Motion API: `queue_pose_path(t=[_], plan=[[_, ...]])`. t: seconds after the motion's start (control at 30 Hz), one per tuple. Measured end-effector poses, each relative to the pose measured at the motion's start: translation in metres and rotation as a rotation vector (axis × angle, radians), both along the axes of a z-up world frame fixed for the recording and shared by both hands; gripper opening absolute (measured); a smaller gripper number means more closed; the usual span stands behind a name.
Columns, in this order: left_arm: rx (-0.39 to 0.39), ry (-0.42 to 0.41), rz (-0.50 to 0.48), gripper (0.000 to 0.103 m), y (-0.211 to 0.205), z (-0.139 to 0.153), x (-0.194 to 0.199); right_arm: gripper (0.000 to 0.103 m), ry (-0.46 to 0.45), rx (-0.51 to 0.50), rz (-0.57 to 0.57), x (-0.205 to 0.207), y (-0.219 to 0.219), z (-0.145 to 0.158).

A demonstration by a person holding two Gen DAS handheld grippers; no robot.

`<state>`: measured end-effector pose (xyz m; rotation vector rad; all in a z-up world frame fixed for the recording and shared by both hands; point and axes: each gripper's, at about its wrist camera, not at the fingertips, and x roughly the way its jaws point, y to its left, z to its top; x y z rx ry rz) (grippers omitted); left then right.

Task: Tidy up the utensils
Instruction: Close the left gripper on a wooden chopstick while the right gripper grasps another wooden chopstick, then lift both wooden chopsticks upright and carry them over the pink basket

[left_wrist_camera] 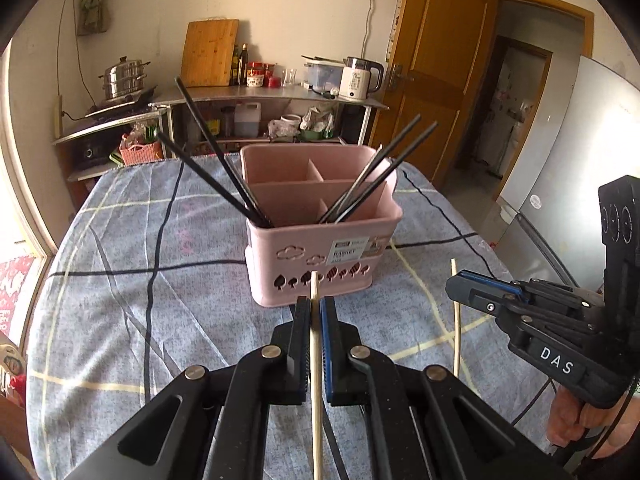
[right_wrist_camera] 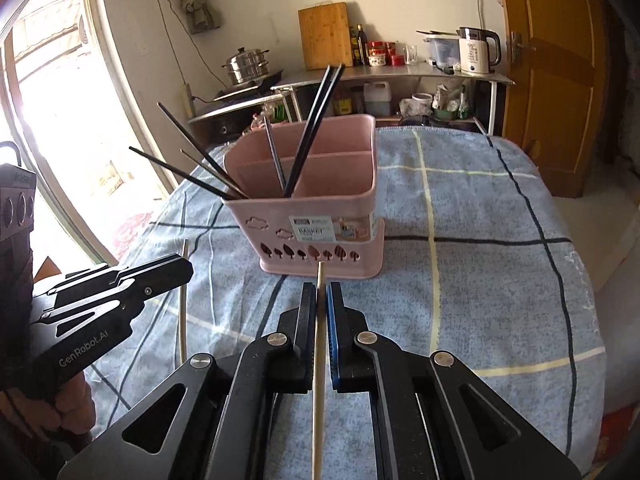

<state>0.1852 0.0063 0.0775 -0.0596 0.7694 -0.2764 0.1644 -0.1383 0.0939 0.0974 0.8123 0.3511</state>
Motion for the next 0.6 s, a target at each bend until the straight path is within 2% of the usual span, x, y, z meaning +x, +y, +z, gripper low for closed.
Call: queue_pose_path(t=[0.3, 0.6], plan=[[-0.016, -0.078, 0.009, 0.005, 0.012, 0.038, -0.001, 0.005, -0.115, 0.024, -0.019, -0.009, -0.009, 0.041], [-0.039, -0.085, 0.006, 0.005, 0.016, 0.039, -0.018, 0.005, -0.120, 0.022, -0.018, -0.024, -0.013, 0.042]])
